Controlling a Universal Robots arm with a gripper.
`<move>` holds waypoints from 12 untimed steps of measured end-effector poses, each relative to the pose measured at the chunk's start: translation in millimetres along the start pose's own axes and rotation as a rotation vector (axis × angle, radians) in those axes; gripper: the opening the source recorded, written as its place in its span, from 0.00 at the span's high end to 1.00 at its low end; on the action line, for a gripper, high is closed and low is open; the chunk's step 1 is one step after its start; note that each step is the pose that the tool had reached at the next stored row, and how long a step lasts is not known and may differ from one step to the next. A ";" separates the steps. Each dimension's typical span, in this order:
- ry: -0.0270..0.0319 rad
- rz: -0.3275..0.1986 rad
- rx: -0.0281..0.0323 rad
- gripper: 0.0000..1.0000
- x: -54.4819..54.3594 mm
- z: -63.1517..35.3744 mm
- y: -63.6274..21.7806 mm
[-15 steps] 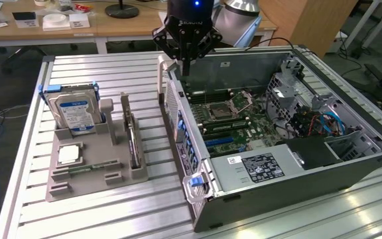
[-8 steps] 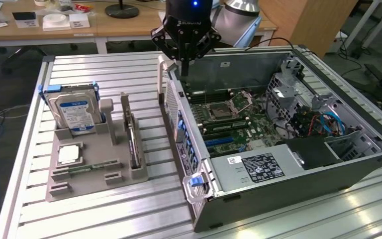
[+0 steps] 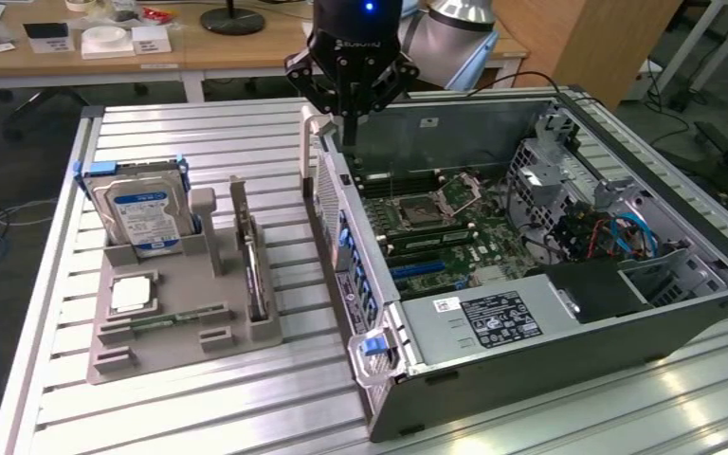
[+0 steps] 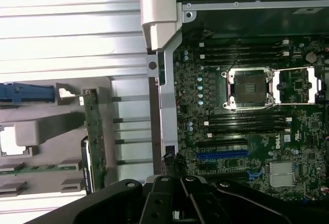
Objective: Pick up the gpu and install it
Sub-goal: 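Reach for the gpu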
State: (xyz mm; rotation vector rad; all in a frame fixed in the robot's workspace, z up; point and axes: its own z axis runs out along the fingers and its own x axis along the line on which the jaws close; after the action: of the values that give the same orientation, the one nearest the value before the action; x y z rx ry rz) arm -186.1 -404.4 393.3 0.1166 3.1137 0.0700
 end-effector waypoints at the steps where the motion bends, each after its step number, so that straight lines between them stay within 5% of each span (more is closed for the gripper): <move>1: 0.0000 0.000 0.0000 0.89 0.4 0.0 -0.1; 12: 0.0000 0.000 0.0000 0.89 3.6 -0.1 -1.1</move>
State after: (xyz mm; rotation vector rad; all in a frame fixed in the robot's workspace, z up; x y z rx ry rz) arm -189.8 -405.2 393.3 0.1166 3.1137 0.0700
